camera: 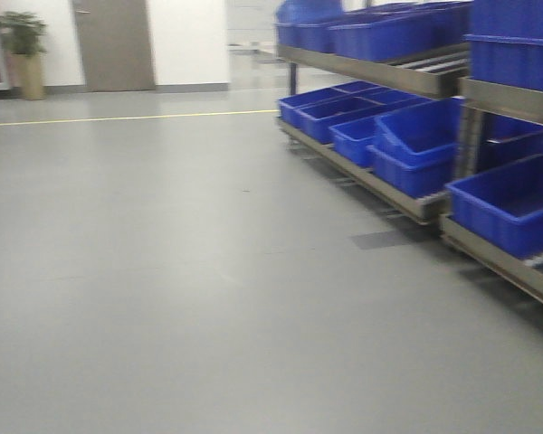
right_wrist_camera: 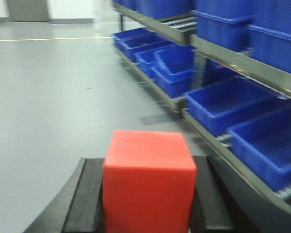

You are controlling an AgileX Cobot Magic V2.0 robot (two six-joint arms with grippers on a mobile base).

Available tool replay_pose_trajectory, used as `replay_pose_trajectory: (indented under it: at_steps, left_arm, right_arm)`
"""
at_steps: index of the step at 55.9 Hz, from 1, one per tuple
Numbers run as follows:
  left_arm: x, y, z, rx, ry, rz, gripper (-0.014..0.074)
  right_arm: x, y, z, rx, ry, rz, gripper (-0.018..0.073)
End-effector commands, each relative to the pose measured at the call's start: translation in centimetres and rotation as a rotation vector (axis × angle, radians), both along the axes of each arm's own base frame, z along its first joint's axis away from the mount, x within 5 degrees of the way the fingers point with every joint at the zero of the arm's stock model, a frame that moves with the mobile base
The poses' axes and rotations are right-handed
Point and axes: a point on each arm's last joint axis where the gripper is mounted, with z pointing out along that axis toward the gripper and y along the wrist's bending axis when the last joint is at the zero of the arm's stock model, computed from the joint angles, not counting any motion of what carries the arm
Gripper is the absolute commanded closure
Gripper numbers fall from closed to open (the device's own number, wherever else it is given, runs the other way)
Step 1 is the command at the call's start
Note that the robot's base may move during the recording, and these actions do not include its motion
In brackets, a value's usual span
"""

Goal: Sort and place red and blue blocks on shelf
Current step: 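Drive the base to the shelf rack of blue bins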

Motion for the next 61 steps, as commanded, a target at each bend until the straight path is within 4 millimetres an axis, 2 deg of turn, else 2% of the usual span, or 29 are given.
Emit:
replay_pose_trajectory:
  at_steps: [1, 61]
  left_arm:
    - [-0.02, 0.13, 1.73, -0.007, -0.110, 0.014, 0.0299]
    - [-0.02, 0.13, 1.73, -0.007, -0.110, 0.014, 0.0299]
  right_arm:
    - [-0.01, -0.01, 1.69, -0.013, -0.106, -0.002, 0.0186]
    - [-0.01, -0.01, 1.69, -0.013, -0.106, -0.002, 0.0186]
